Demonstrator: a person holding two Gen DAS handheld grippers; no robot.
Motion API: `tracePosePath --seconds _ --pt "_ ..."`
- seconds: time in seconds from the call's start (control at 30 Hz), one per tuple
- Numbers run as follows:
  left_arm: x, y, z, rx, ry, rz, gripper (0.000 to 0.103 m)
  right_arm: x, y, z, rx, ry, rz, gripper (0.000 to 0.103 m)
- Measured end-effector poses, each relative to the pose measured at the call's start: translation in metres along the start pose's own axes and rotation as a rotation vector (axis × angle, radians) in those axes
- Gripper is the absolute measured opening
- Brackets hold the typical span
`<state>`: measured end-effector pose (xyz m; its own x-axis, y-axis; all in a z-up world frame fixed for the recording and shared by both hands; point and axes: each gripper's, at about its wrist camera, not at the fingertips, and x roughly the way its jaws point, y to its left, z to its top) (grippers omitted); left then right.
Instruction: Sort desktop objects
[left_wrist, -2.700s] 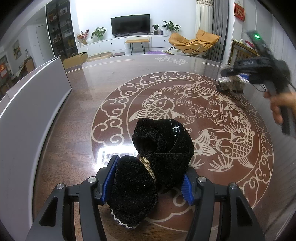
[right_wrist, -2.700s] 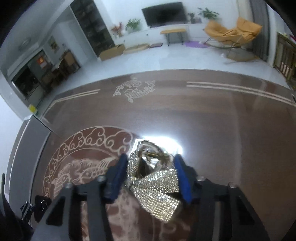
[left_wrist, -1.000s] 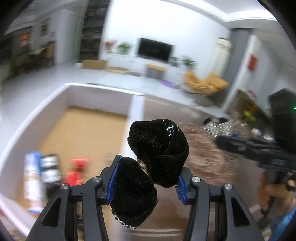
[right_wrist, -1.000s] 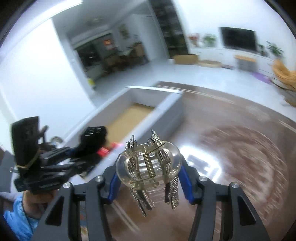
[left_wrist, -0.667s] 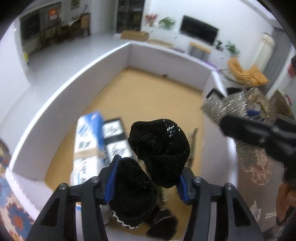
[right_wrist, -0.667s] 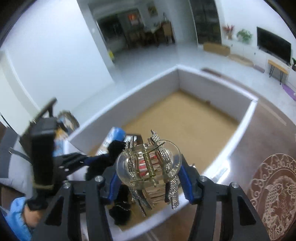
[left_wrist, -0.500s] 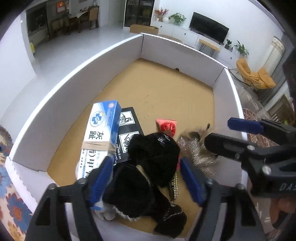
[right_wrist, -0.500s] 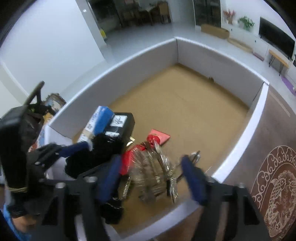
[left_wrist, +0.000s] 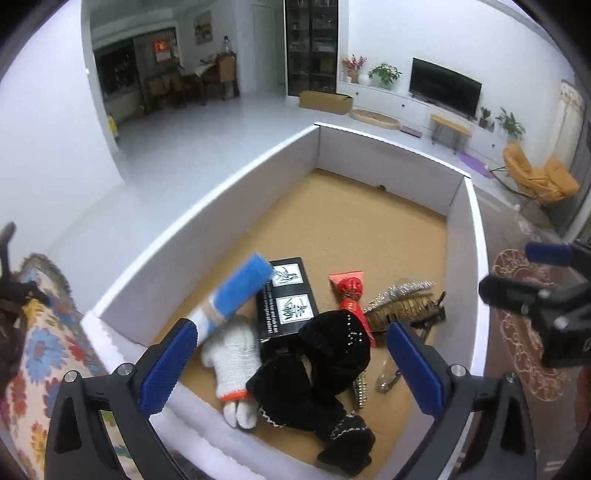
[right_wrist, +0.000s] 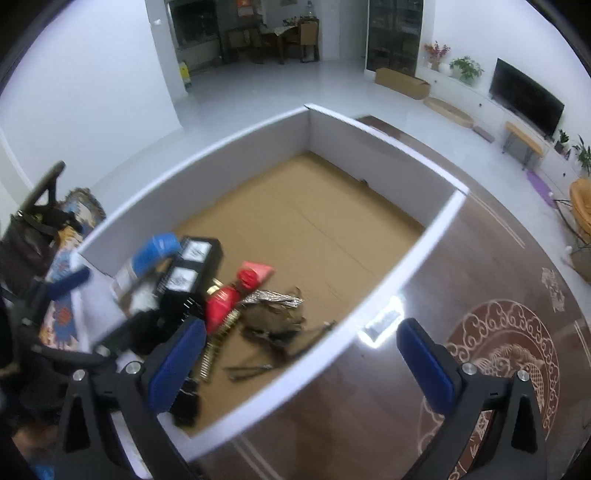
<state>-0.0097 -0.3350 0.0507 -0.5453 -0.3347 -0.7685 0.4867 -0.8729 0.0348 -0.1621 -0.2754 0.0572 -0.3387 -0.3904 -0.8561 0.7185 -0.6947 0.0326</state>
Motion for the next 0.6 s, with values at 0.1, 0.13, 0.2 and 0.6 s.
tracePosePath --seconds 0.1,0.13,0.2,0.6 --pt "-0.009 -0.004 -0.003 0.007 -0.024 0.063 0.103 0.008 -0.004 -0.009 0.004 0.018 0.005 0.103" --pt "-0.011 -0.006 -0.003 0.009 -0.03 0.083 0.103 0.009 -0.004 -0.011 -0.001 0.019 0.002 0.103" --pt "-0.017 -0.007 -0.002 0.008 -0.045 0.105 0.103 0.011 -0.002 -0.014 -0.009 0.018 -0.002 0.103" --pt "-0.03 0.003 0.0 -0.104 -0.028 0.106 0.103 0.008 -0.004 -0.015 -0.012 -0.002 0.004 0.103"
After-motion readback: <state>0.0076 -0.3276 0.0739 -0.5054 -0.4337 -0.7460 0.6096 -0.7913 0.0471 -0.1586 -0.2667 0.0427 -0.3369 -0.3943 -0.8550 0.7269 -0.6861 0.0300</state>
